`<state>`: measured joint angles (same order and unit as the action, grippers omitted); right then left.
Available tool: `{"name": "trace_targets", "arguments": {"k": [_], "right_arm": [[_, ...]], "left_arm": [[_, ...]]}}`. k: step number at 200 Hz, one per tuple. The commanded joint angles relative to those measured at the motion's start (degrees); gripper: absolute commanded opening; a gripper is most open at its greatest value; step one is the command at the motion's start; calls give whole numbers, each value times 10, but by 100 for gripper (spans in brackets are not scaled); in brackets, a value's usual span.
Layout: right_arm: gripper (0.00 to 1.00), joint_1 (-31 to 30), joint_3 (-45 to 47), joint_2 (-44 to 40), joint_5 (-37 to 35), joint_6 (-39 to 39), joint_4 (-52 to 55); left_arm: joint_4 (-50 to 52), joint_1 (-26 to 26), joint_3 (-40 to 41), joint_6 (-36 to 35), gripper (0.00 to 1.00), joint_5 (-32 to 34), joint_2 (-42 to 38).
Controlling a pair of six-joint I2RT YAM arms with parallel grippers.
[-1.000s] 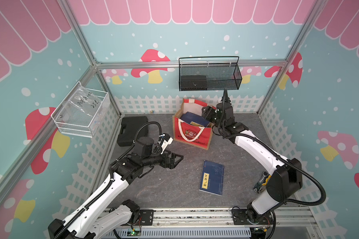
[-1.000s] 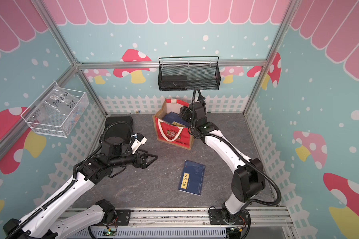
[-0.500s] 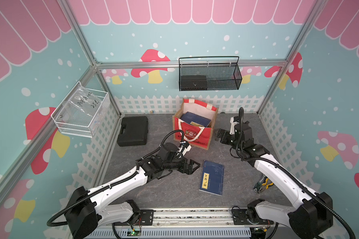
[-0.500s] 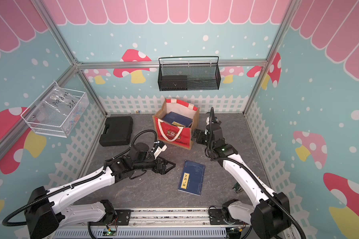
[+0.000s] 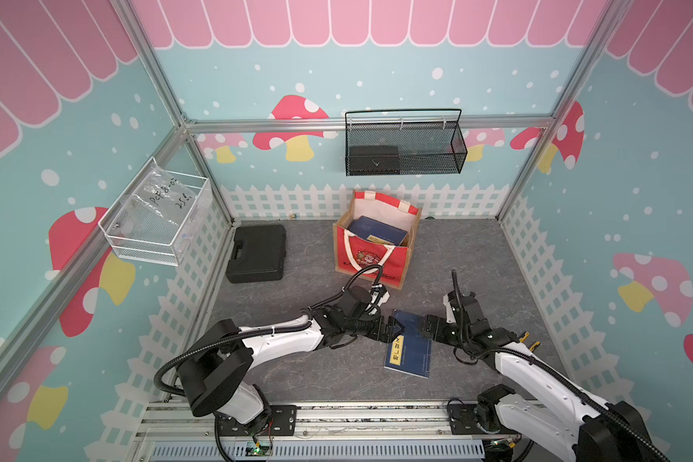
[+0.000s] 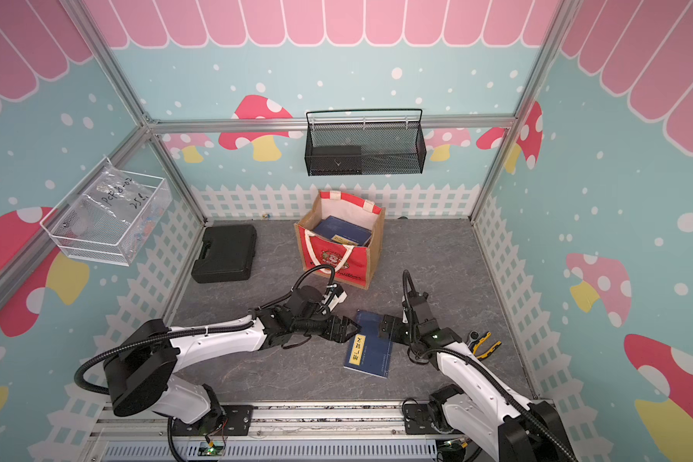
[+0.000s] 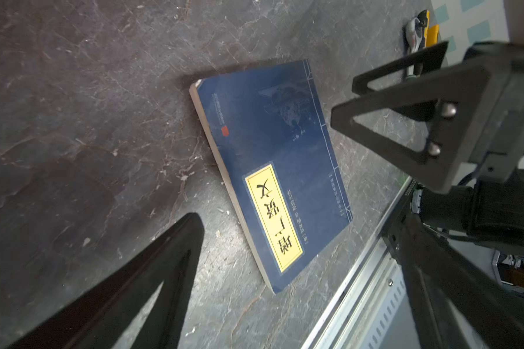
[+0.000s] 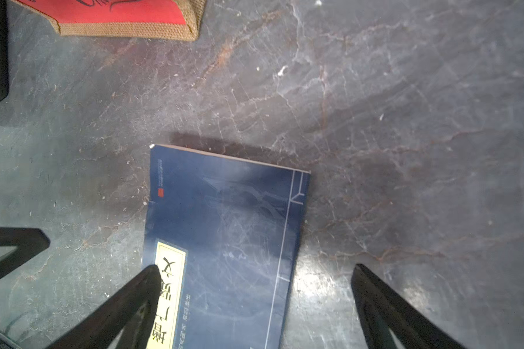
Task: Put the books into the canvas bag
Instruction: Pick up the book from the center of the board.
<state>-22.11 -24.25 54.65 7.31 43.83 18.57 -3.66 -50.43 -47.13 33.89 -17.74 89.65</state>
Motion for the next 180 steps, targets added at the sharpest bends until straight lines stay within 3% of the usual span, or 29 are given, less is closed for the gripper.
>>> {"name": "trace_targets", "arguments": {"k": [1, 53, 88, 144, 180], "right_arm": [[100, 0, 13, -16, 10, 24, 2], [99, 0, 41, -36, 35, 18, 14], [100, 0, 86, -48, 95, 36, -45], [100, 0, 105, -45, 106, 42, -84], [99, 0, 118, -40, 121, 52, -117]], "left_arm": [[-52, -3, -9, 27, 99, -13, 40], [-74, -4, -18, 41, 99, -25, 93], [-92, -4, -33, 52, 99, -52, 131], [-105, -5, -33, 62, 99, -55, 155], [-120, -6, -40, 68, 80, -76, 172]]}}
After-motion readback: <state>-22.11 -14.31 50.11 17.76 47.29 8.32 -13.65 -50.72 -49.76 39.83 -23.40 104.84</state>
